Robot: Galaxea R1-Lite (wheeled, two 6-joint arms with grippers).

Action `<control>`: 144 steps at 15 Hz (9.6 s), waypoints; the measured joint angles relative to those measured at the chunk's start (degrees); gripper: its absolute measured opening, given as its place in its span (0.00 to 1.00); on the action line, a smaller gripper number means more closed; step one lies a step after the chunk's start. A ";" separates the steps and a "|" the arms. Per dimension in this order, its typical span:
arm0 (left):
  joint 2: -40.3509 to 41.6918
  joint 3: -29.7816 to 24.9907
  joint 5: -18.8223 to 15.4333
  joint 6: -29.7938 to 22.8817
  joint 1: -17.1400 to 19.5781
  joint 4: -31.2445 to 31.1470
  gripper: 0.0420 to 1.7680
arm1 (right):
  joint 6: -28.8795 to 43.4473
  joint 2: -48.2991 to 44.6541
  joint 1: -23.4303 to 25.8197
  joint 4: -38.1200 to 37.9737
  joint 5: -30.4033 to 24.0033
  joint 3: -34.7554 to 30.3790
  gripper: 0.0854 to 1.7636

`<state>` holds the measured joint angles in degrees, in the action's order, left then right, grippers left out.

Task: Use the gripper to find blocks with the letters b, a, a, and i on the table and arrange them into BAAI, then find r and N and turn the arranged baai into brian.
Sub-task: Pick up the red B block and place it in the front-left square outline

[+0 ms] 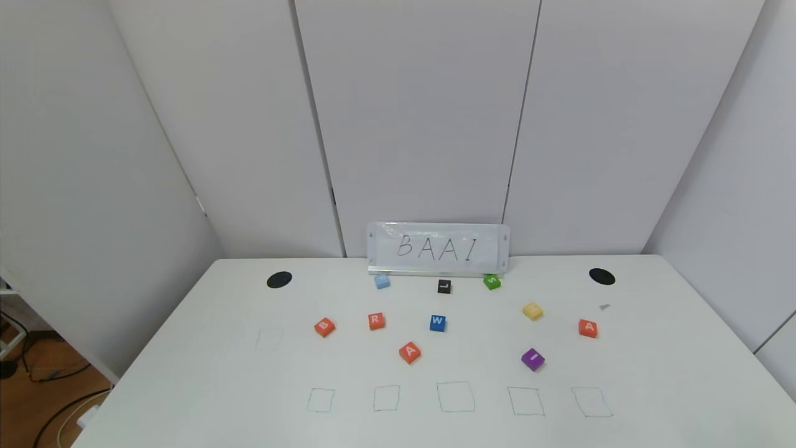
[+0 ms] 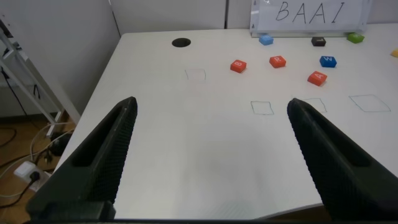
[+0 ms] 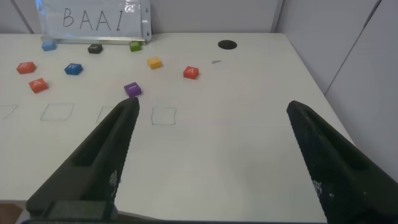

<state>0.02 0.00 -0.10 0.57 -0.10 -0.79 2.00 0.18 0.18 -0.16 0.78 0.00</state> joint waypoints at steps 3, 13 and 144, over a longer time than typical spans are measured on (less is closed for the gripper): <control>0.00 0.00 0.00 -0.04 0.00 0.01 0.97 | 0.00 0.00 0.00 0.00 0.00 0.00 0.97; 0.00 0.00 0.07 0.99 0.00 0.17 0.97 | -0.04 0.00 -0.09 -0.11 0.01 0.00 0.97; -143.82 113.20 15.34 -63.53 -16.49 -43.24 0.26 | 0.10 78.26 -4.82 -5.63 -1.10 50.98 0.97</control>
<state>-143.80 113.20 15.24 -62.95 -16.59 -44.03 2.10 78.45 -4.63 -5.79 -0.32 50.98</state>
